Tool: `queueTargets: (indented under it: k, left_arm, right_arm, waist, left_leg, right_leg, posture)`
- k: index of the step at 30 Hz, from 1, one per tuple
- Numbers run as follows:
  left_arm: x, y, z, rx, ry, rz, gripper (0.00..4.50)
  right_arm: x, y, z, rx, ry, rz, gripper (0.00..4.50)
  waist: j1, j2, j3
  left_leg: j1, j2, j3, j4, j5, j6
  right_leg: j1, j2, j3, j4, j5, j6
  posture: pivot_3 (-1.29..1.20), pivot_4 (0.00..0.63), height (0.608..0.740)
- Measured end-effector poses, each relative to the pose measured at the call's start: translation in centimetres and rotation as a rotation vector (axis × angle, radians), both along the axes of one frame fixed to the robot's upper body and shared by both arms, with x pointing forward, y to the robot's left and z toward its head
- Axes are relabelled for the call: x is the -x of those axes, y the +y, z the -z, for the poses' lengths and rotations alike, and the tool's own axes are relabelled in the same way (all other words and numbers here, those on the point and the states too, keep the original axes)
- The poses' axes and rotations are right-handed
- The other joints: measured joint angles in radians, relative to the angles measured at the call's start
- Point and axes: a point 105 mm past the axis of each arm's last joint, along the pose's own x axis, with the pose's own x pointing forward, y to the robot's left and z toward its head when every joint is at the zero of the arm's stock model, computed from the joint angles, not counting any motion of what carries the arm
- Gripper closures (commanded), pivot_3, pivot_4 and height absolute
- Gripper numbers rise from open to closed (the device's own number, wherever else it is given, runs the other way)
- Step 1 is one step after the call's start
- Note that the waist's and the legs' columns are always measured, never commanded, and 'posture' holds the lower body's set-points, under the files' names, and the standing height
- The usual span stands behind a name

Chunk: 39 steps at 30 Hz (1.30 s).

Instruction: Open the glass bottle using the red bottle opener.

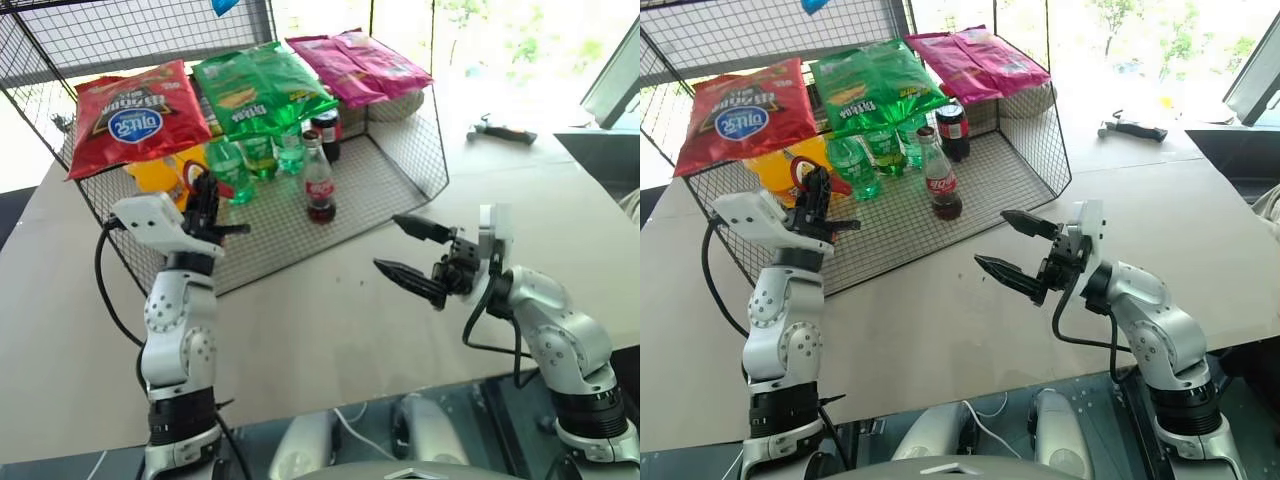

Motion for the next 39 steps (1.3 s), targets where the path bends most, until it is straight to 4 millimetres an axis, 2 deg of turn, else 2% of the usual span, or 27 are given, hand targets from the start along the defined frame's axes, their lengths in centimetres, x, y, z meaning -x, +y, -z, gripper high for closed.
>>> queueTargets:
  k: [7, 10, 16, 19, 23, 26, 27, 30, 34, 38, 39]
  left_arm:
    - [0.7, -0.8, 0.2, 0.075, 0.017, 0.075, 4.49]
    - [0.7, -1.6, 0.5, 0.189, 0.028, 0.154, 4.49]
    - [1.3, -3.2, 1.4, 0.358, 0.07, 0.365, 4.49]
    - [2.1, -5.1, 1.6, 0.418, 0.099, 0.552, 4.49]
    - [2.9, -7.2, 1.9, 0.423, 0.15, 0.733, 4.49]
    - [3.3, -8.2, 2.0, 0.409, 0.173, 0.812, 4.49]
    - [3.6, -9.1, 2.0, 0.404, 0.188, 0.872, 4.49]
    - [4.4, -10.8, 2.1, 0.351, 0.241, 1.025, 4.49]
    - [4.9, -11.4, 2.4, 0.338, 0.266, 1.085, 4.49]
    - [5.1, -11.5, 2.5, 0.342, 0.28, 1.106, 4.49]
    - [5.2, -11.5, 2.7, 0.343, 0.285, 1.107, 4.5]
  right_arm:
    - [0.1, 0.1, -0.1, -0.009, -0.002, -0.012, 0.0]
    - [0.1, 0.1, -0.2, -0.012, -0.006, -0.013, 0.0]
    - [0.0, 0.3, -0.3, -0.014, -0.01, -0.005, 0.0]
    - [-0.1, 1.1, 0.1, 0.045, 0.017, -0.037, 0.0]
    - [0.0, 2.7, 2.1, 0.189, 0.114, -0.074, 0.0]
    - [-0.4, 3.5, 1.7, 0.213, 0.117, -0.076, 0.0]
    - [-0.8, 4.0, 1.0, 0.213, 0.105, -0.079, 0.0]
    - [-0.7, 5.3, 1.9, 0.315, 0.293, -0.197, 0.0]
    - [0.0, 6.2, 2.4, 0.33, 0.418, -0.288, 0.0]
    - [-0.2, 6.6, 1.8, 0.323, 0.441, -0.316, 0.0]
    - [-0.2, 6.7, 1.6, 0.313, 0.447, -0.324, 0.26]
  waist:
    - [0.001, 0.0, 0.0]
    - [0.001, 0.0, 0.0]
    - [-0.001, 0.0, 0.0]
    - [-0.002, 0.0, 0.0]
    - [-0.001, 0.0, 0.0]
    - [-0.004, 0.0, 0.0]
    - [-0.005, 0.0, 0.0]
    - [-0.002, 0.0, 0.001]
    - [-0.003, 0.0, 0.001]
    - [-0.002, 0.0, 0.001]
    - [-0.002, 0.0, 0.001]
  left_leg:
    - [0.0, 0.0, 0.0, 0.0, 0.0, 0.0]
    - [0.0, 0.0, 0.0, 0.001, 0.0, 0.0]
    - [0.0, 0.0, 0.0, 0.001, 0.0, 0.0]
    - [0.0, 0.0, 0.0, 0.001, 0.0, 0.0]
    - [0.0, -0.001, 0.0, 0.001, 0.0, 0.0]
    - [0.0, -0.001, 0.0, 0.001, 0.0, 0.0]
    - [0.0, -0.001, 0.0, 0.001, 0.0, 0.0]
    - [0.0, -0.001, -0.002, 0.001, 0.001, 0.0]
    - [-0.001, -0.001, -0.002, 0.001, 0.0, 0.0]
    - [-0.003, -0.001, -0.003, 0.001, 0.0, 0.0]
    - [-0.003, -0.001, -0.003, 0.001, 0.0, 0.0]
  right_leg:
    - [0.0, 0.0, 0.0, 0.0, 0.0, 0.0]
    - [0.0, 0.0, 0.0, 0.0, 0.0, 0.0]
    - [0.0, 0.001, 0.0, 0.0, 0.0, 0.0]
    - [0.0, 0.001, 0.001, 0.0, 0.0, 0.0]
    - [0.0, 0.001, 0.001, 0.001, -0.003, -0.004]
    - [0.0, 0.002, 0.001, 0.001, -0.003, -0.004]
    - [0.0, 0.002, 0.001, 0.001, -0.003, -0.004]
    - [0.0, 0.002, 0.001, 0.001, -0.003, -0.005]
    - [0.0, 0.002, 0.0, 0.0, -0.003, -0.005]
    - [-0.001, 0.002, 0.0, 0.0, -0.003, -0.005]
    - [-0.001, 0.002, 0.0, 0.0, -0.003, -0.005]
  posture:
    - [0.0, 0.15, 0.735]
    - [0.0, 0.15, 0.735]
    - [0.0, 0.15, 0.735]
    - [0.0, 0.15, 0.735]
    - [0.0, 0.15, 0.735]
    - [0.0, 0.15, 0.735]
    - [0.0, 0.15, 0.735]
    - [0.0, 0.15, 0.735]
    - [0.0, 0.15, 0.735]
    - [0.0, 0.15, 0.735]
    - [0.0, 0.15, 0.735]
